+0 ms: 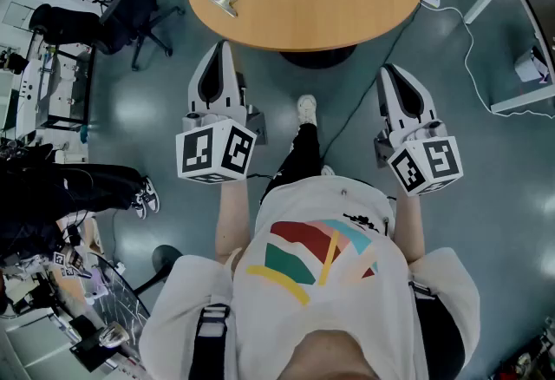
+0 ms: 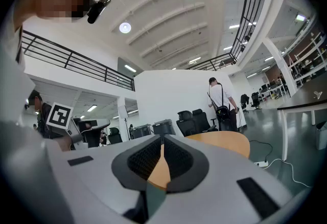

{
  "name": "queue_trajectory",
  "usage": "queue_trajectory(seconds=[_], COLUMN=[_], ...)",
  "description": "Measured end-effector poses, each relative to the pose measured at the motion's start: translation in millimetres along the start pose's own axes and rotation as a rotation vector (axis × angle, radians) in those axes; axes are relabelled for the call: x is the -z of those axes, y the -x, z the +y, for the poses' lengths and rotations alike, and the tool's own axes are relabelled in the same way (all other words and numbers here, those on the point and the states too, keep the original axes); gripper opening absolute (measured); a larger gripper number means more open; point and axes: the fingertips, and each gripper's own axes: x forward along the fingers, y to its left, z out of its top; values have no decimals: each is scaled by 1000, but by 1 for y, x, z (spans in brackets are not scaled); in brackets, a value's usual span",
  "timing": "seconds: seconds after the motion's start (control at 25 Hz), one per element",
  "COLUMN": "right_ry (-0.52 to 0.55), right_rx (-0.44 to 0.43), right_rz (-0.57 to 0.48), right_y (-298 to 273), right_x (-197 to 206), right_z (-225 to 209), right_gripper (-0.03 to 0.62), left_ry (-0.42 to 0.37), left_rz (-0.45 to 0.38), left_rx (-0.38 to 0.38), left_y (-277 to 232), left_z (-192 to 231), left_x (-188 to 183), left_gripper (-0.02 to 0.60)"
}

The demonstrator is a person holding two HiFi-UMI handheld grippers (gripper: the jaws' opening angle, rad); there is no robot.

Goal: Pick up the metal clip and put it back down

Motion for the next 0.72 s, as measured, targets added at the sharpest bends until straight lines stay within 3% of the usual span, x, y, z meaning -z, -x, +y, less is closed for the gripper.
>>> queue_trajectory(seconds=[0.16, 0.44, 0.72], right_ry=[26, 51, 63], right_rx=[-8, 72, 86], right_rz=[-9, 76, 137], right_y=[-33, -108, -247], right_x=[2, 11, -1], right_z=[-12, -42, -96], right_gripper=[14, 15, 15], left_ry=[-2, 25, 81], left_rz=[0, 5, 66], left_rx=[15, 34, 71], left_y=[-37, -124, -256], left_z=[16, 64, 108], left_x=[11, 24, 53], left_gripper=[43, 43, 43])
